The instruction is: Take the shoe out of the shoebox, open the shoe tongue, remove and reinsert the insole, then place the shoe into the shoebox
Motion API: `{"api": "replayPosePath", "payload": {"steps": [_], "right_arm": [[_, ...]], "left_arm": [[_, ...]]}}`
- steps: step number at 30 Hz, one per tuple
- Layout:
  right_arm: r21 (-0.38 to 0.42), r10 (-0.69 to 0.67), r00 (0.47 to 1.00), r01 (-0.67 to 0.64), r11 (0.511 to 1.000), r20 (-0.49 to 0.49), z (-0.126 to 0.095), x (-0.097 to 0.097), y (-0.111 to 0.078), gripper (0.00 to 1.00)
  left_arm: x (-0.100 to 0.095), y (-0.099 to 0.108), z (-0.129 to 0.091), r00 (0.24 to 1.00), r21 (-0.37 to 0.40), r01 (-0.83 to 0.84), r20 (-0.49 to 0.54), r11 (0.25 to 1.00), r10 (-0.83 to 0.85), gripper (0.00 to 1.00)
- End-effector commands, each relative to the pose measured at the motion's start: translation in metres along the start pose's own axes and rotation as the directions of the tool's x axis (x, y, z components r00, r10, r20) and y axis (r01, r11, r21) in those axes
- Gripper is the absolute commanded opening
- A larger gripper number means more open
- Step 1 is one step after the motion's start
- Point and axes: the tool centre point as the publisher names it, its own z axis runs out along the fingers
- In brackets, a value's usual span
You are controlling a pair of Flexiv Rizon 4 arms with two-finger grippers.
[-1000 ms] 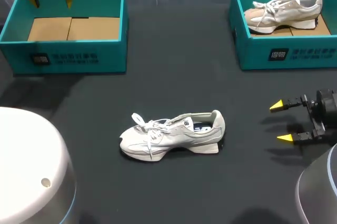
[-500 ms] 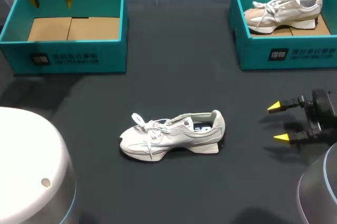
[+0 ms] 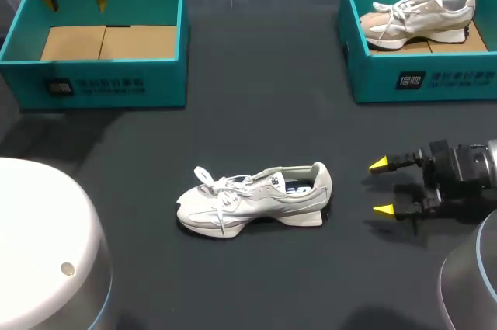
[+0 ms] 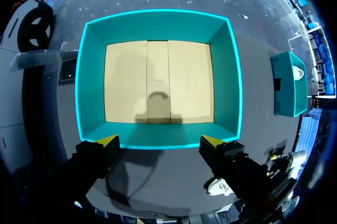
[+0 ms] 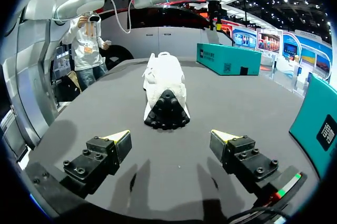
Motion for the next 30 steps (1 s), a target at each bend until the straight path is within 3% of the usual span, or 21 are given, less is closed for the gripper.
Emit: {"api": "replayPosePath", "payload": {"steps": [1, 18, 30], "right_arm": [[0.001, 0.009, 1.000, -0.009, 1.000, 0.008, 0.017, 0.001, 0.003, 1.00], [-0.013, 0.022, 1.000, -0.022, 1.000, 0.001, 0.057, 0.004, 0.022, 1.00], [-0.016, 0.016, 1.000, -0.016, 1.000, -0.022, 0.083, 0.001, 0.026, 1.00]], "left_arm": [[0.000, 0.000, 0.000, 1.000, 0.000, 0.000, 0.000, 1.000, 0.000, 1.00], [0.000, 0.000, 0.000, 1.000, 0.000, 0.000, 0.000, 1.000, 0.000, 1.00], [0.000, 0.000, 0.000, 1.000, 0.000, 0.000, 0.000, 1.000, 0.000, 1.00]]}}
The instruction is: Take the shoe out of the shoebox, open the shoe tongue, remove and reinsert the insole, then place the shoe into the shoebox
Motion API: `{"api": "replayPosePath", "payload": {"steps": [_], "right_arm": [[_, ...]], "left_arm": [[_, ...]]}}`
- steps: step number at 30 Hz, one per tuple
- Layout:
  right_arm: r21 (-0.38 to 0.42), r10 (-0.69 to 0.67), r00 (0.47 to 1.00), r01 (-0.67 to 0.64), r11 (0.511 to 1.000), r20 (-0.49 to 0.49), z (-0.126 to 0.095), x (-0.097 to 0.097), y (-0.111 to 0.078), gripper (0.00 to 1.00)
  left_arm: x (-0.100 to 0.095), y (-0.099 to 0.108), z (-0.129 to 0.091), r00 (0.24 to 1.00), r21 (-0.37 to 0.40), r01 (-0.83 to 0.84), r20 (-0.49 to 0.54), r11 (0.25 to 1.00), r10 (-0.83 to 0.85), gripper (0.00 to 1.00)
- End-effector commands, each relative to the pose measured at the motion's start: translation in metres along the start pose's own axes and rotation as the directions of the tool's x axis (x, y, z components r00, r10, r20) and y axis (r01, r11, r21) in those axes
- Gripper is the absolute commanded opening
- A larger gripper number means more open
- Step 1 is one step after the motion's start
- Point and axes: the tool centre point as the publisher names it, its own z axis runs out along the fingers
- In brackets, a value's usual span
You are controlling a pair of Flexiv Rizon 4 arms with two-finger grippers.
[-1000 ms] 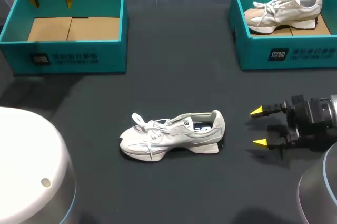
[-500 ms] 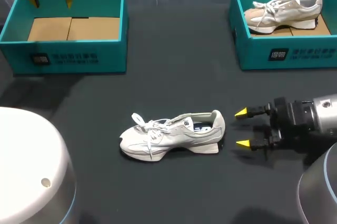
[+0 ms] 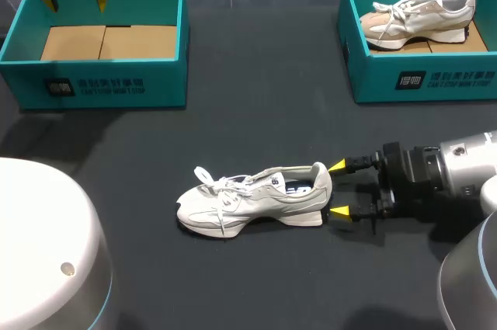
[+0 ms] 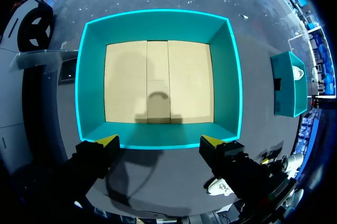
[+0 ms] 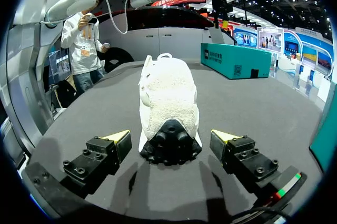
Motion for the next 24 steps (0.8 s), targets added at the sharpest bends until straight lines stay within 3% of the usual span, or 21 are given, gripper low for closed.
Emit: {"api": "replayPosePath", "payload": {"steps": [1, 24], "right_arm": [[-0.004, 0.000, 1.000, 0.000, 1.000, -0.003, 0.012, -0.004, -0.001, 1.00], [0.005, 0.011, 0.999, -0.011, 1.000, -0.036, 0.042, -0.003, 0.005, 1.00]], "left_arm": [[0.000, 0.000, 0.000, 1.000, 0.000, 0.000, 0.000, 1.000, 0.000, 1.00], [0.000, 0.000, 0.000, 1.000, 0.000, 0.000, 0.000, 1.000, 0.000, 1.00]]}}
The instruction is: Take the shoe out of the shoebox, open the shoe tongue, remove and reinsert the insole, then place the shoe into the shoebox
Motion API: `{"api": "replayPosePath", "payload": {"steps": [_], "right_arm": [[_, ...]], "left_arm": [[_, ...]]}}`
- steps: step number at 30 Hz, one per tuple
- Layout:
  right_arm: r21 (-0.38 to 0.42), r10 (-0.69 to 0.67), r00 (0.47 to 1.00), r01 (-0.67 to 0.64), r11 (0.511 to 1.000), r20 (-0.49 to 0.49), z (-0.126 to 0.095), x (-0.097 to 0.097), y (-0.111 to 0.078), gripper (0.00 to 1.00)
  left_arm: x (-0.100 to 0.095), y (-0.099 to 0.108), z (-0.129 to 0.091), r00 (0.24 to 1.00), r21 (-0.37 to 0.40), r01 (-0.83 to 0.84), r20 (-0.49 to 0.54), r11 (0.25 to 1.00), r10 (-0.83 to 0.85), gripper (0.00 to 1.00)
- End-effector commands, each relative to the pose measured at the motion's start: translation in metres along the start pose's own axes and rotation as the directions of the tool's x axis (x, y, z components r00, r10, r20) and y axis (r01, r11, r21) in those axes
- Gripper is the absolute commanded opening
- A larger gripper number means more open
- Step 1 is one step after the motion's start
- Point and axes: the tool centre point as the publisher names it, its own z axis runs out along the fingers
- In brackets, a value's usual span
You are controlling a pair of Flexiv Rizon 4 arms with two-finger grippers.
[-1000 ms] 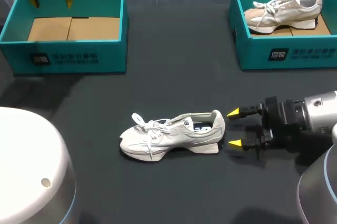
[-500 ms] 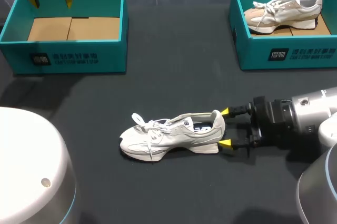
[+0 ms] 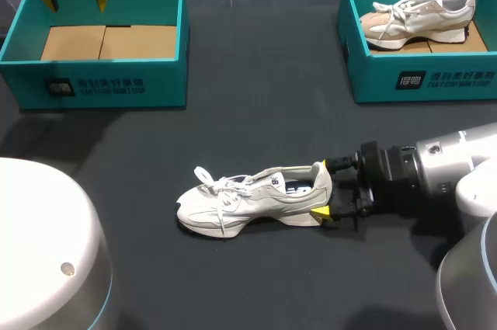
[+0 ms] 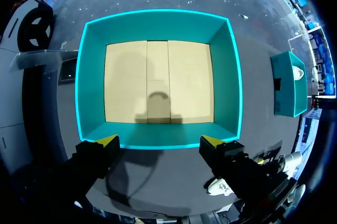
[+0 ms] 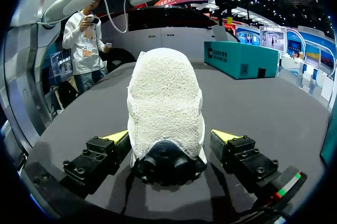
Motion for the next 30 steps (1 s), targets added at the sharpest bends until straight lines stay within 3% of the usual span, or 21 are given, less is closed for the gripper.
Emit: {"api": "replayPosePath", "payload": {"steps": [1, 27, 28, 29, 30], "right_arm": [[0.008, 0.003, 1.000, -0.003, 1.000, -0.005, 0.008, 0.000, 0.000, 1.00], [0.008, -0.009, 0.998, 0.010, 1.000, -0.056, 0.032, 0.001, -0.003, 1.00], [0.007, -0.010, 0.998, 0.011, 1.000, -0.057, 0.032, 0.002, -0.003, 0.54], [0.006, -0.013, 0.998, 0.013, 1.000, -0.060, 0.033, 0.002, -0.003, 0.24], [0.007, -0.015, 0.998, 0.016, 1.000, -0.065, 0.034, 0.002, -0.003, 0.00]], "left_arm": [[0.000, 0.000, 0.000, 1.000, 0.000, 0.000, 0.000, 1.000, 0.000, 1.00], [0.000, 0.000, 0.000, 1.000, 0.000, 0.000, 0.000, 1.000, 0.000, 1.00], [0.000, 0.000, 0.000, 1.000, 0.000, 0.000, 0.000, 1.000, 0.000, 1.00], [0.000, 0.000, 0.000, 1.000, 0.000, 0.000, 0.000, 1.000, 0.000, 1.00], [0.000, 0.000, 0.000, 1.000, 0.000, 0.000, 0.000, 1.000, 0.000, 1.00]]}}
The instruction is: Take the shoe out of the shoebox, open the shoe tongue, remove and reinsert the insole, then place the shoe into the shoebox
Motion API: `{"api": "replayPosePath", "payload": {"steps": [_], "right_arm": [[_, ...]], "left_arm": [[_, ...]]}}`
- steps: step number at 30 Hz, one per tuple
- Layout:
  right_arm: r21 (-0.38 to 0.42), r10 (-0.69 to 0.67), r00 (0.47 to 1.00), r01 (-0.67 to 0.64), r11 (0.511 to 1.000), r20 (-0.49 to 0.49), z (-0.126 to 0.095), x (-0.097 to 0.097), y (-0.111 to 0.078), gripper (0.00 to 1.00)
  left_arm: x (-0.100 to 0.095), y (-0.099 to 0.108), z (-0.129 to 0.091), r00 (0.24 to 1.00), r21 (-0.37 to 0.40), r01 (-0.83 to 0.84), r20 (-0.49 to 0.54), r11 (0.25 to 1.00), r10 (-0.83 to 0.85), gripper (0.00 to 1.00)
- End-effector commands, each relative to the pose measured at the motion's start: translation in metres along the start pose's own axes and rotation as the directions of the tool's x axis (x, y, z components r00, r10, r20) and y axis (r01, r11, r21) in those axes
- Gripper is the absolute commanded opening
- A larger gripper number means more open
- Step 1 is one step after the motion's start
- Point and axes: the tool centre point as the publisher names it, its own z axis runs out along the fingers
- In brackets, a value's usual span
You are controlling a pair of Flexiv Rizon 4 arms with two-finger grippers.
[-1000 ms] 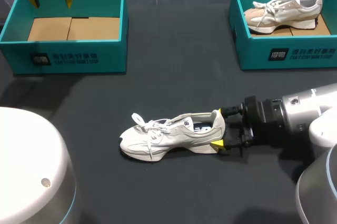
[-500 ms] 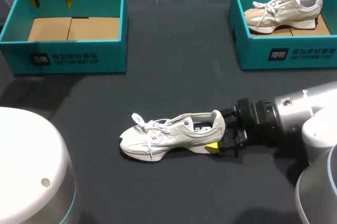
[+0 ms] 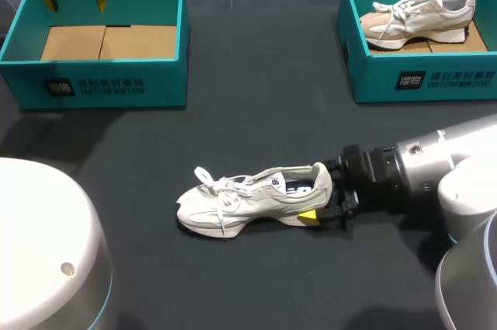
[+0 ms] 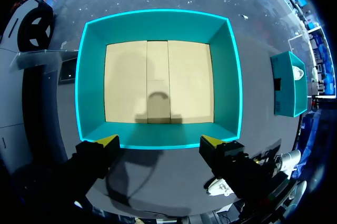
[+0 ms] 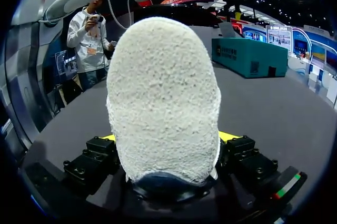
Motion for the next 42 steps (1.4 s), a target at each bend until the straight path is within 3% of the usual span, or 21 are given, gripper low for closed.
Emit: {"api": "replayPosePath", "payload": {"steps": [1, 15, 42], "right_arm": [[0.002, -0.005, 1.000, 0.005, 1.000, -0.008, 0.006, -0.001, -0.001, 0.00], [0.024, -0.002, 0.997, 0.001, 1.000, 0.071, -0.009, 0.003, -0.004, 0.00], [0.012, -0.004, 0.999, 0.004, 1.000, 0.054, -0.008, 0.002, -0.004, 0.00]], "left_arm": [[0.000, 0.000, 0.000, 1.000, 0.000, 0.000, 0.000, 1.000, 0.000, 1.00], [0.000, 0.000, 0.000, 1.000, 0.000, 0.000, 0.000, 1.000, 0.000, 1.00], [0.000, 0.000, 0.000, 1.000, 0.000, 0.000, 0.000, 1.000, 0.000, 1.00]]}}
